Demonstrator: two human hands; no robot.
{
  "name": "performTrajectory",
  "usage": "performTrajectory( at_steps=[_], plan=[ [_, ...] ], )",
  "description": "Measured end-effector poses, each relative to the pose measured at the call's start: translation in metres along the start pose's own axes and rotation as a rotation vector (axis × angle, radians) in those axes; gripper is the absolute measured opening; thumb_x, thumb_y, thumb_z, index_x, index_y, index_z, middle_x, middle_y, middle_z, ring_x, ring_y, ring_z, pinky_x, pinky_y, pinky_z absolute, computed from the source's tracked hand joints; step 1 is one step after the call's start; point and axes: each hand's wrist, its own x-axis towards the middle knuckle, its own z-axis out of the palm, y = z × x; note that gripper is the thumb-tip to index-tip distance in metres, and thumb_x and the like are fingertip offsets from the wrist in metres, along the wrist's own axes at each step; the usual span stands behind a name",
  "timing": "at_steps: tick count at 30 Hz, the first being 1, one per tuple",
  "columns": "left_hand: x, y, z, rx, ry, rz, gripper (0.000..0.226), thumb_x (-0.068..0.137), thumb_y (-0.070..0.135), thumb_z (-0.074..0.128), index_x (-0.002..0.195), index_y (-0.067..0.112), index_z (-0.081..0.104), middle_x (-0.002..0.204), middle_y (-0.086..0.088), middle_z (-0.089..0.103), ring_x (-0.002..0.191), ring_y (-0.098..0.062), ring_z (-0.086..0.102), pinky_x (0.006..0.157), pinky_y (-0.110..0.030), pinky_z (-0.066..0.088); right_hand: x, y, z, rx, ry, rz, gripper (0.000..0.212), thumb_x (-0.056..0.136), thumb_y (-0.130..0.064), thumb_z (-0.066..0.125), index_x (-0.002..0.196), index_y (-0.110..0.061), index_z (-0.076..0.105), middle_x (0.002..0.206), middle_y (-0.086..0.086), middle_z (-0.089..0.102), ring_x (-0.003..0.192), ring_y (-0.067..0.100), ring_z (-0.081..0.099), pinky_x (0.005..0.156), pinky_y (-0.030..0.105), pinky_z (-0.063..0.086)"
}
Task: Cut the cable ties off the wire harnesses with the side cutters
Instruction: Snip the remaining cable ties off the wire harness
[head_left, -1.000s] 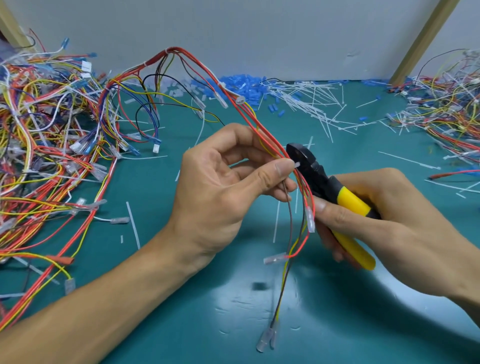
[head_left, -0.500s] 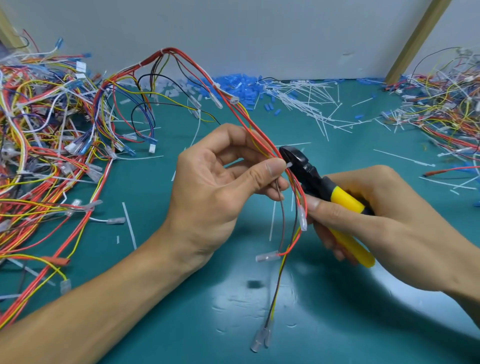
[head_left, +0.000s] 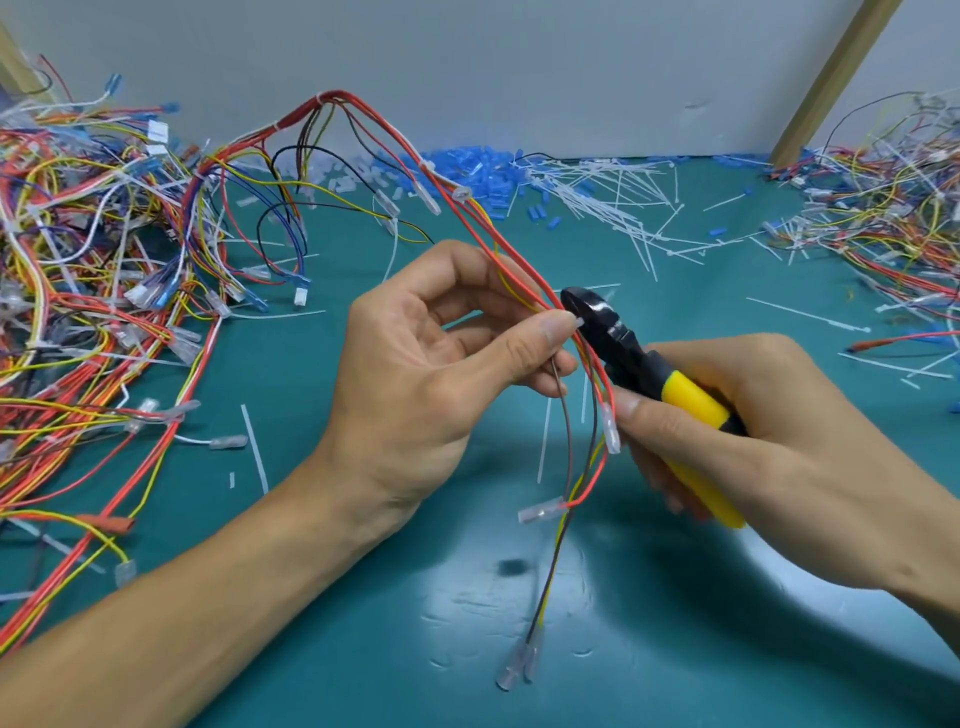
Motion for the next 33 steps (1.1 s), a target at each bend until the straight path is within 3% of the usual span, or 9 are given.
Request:
performTrajectory(
  at_steps=[5, 9, 17, 22, 25, 29, 33],
  plan=[
    [0.0000, -0.0005, -0.0004, -0.013, -0.014, -0.012, 0.017, 0.082, -0.001, 0.075, 0.093, -0.001, 0.062, 0.077, -0.011, 0.069, 0.062, -0.025, 0.069, 0.060, -0.029, 0.056, 0.0000, -0.0007, -0.0007, 0.068, -0.033, 0.013, 0.042, 0.094, -0.044, 0.062, 0.067, -0.012, 0.058, 0.056, 0.011, 0.060, 0.046, 0.027, 0.058, 0.044, 0.031, 0.046],
    [0.0007, 0.0015, -0.0002, 0.001, -0.012, -0.006, 0.017, 0.082, -0.002, 0.074, 0.093, -0.002, 0.061, 0.076, -0.009, 0.069, 0.062, -0.025, 0.070, 0.058, -0.029, 0.056, 0.0007, -0.0012, 0.0002, -0.106, 0.021, -0.061, 0.049, 0.092, -0.053, 0.058, 0.078, -0.007, 0.056, 0.060, 0.013, 0.055, 0.052, 0.031, 0.050, 0.050, 0.046, 0.047],
    [0.0010, 0.0033, -0.0015, 0.088, -0.008, 0.024, 0.017, 0.082, -0.001, 0.077, 0.091, -0.003, 0.062, 0.075, -0.010, 0.071, 0.062, -0.028, 0.072, 0.055, -0.031, 0.056, 0.0003, -0.0009, 0.0013, -0.208, 0.041, -0.082, 0.043, 0.088, -0.050, 0.058, 0.077, -0.009, 0.053, 0.060, 0.014, 0.053, 0.053, 0.032, 0.049, 0.053, 0.050, 0.046],
    [0.0019, 0.0018, -0.0019, 0.072, 0.007, 0.016, 0.018, 0.082, 0.002, 0.077, 0.093, -0.002, 0.063, 0.074, -0.009, 0.072, 0.062, -0.027, 0.072, 0.056, -0.030, 0.056, -0.0004, -0.0028, 0.0008, -0.244, 0.044, -0.083, 0.041, 0.090, -0.052, 0.060, 0.085, -0.011, 0.061, 0.064, 0.013, 0.055, 0.058, 0.034, 0.050, 0.055, 0.050, 0.047],
    [0.0021, 0.0011, -0.0023, 0.074, 0.003, 0.018, 0.019, 0.081, 0.005, 0.078, 0.092, -0.001, 0.064, 0.075, -0.009, 0.072, 0.063, -0.028, 0.073, 0.056, -0.030, 0.056, -0.0013, 0.0000, 0.0012, -0.159, 0.031, -0.052, 0.038, 0.090, -0.045, 0.062, 0.076, -0.011, 0.054, 0.061, 0.014, 0.055, 0.052, 0.032, 0.053, 0.050, 0.048, 0.048],
    [0.0018, 0.0007, -0.0025, 0.077, 0.009, 0.014, 0.018, 0.082, 0.004, 0.078, 0.092, -0.001, 0.064, 0.074, -0.008, 0.072, 0.062, -0.028, 0.072, 0.056, -0.030, 0.056, -0.0002, -0.0028, 0.0013, -0.234, 0.049, -0.086, 0.035, 0.090, -0.048, 0.062, 0.080, -0.014, 0.057, 0.063, 0.010, 0.053, 0.055, 0.028, 0.045, 0.053, 0.047, 0.043],
    [0.0010, 0.0007, -0.0016, 0.072, -0.002, 0.021, 0.017, 0.082, 0.004, 0.077, 0.092, -0.001, 0.064, 0.074, -0.008, 0.072, 0.062, -0.027, 0.072, 0.056, -0.030, 0.056, -0.0008, 0.0006, 0.0015, -0.105, 0.029, -0.065, 0.036, 0.089, -0.041, 0.062, 0.072, -0.011, 0.052, 0.057, 0.013, 0.053, 0.048, 0.030, 0.050, 0.045, 0.041, 0.045]
  ],
)
